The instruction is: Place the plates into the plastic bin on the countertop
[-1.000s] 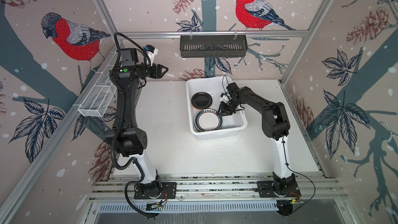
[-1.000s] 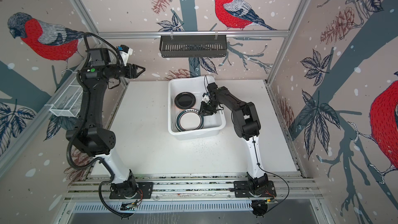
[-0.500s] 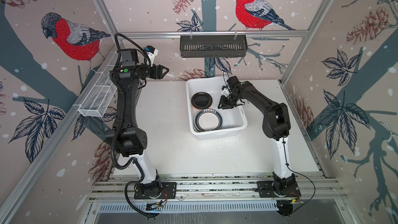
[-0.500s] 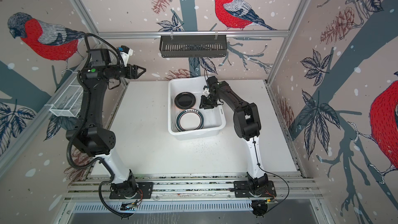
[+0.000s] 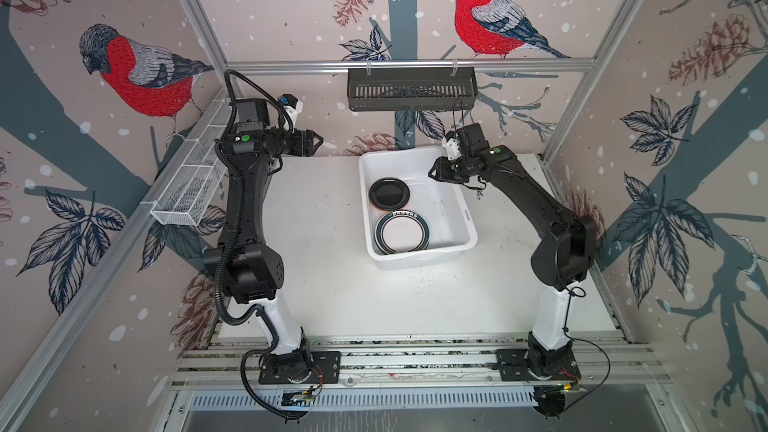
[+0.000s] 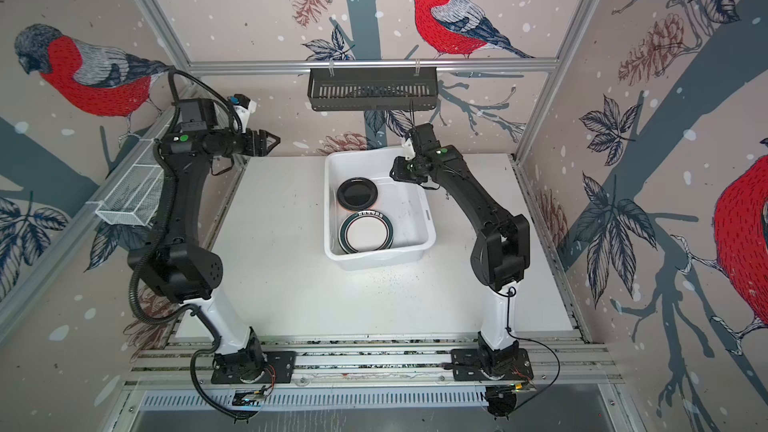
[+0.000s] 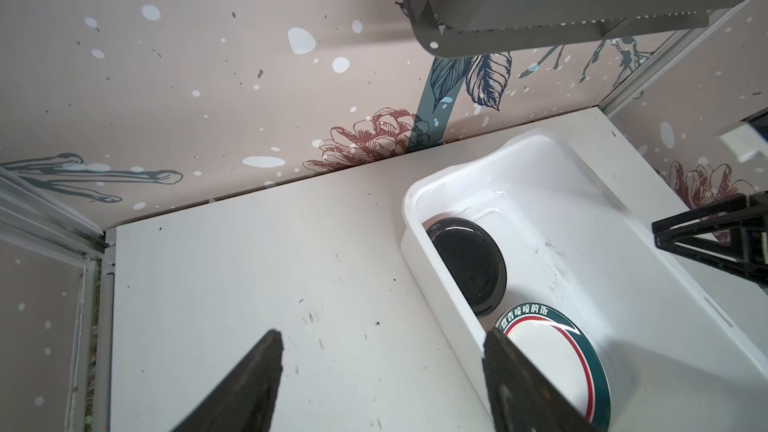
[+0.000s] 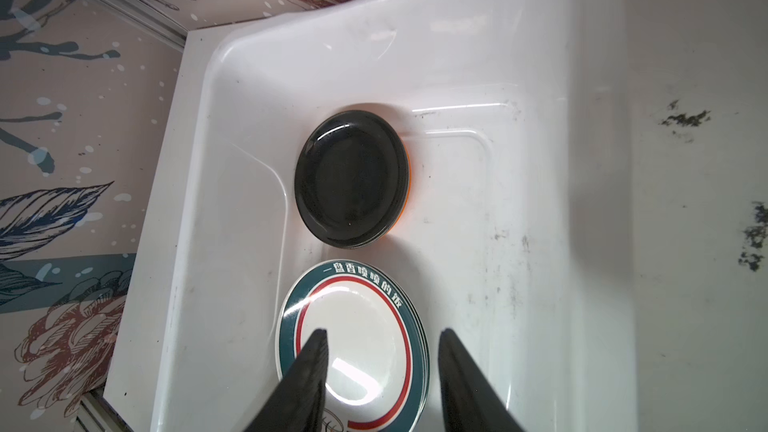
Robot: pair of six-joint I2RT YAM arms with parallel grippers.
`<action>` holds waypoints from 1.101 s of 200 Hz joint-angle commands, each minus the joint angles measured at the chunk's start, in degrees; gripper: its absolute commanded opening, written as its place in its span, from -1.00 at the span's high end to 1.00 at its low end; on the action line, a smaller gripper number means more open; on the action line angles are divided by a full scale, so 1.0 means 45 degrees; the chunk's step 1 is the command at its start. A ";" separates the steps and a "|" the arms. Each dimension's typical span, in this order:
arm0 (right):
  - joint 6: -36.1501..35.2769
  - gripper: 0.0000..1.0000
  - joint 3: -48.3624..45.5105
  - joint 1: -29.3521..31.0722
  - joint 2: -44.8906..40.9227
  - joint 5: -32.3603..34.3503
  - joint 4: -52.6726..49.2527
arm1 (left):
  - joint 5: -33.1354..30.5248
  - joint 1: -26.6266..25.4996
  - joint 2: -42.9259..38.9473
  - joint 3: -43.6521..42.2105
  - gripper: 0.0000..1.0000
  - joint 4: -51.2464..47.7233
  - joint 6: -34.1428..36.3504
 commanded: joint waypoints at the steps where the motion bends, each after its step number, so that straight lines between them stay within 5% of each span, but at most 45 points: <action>1: 0.0206 0.11 -0.0118 -0.0055 -0.0007 -0.0496 0.0648 | -0.0200 -0.0007 -0.0395 -0.0498 -0.52 0.0795 -0.0267; 102: -0.0642 0.13 0.0606 0.0966 0.2221 0.0085 0.0631 | -0.0566 -0.0007 -0.1686 -0.3580 -0.59 0.3522 -0.0677; 116: -0.0679 0.13 0.0865 0.1198 0.2348 0.0734 0.0751 | -0.0518 -0.0007 -0.1746 -0.3877 -0.76 0.3746 -0.0751; 133: -0.0645 0.09 0.0010 0.1340 0.1756 0.1311 0.1905 | -0.0701 -0.0007 -0.1885 -0.4308 -0.92 0.4307 -0.1168; 188: -0.0500 -0.10 -0.3206 0.1019 -0.0581 0.2323 0.5402 | -0.2073 -0.0015 -0.2644 -0.6362 -0.94 0.6048 -0.2222; 220: -0.0187 -0.17 -0.5585 0.0660 -0.1950 0.2249 0.7859 | -0.4037 -0.0027 -0.3809 -0.8682 -0.94 0.8009 -0.3188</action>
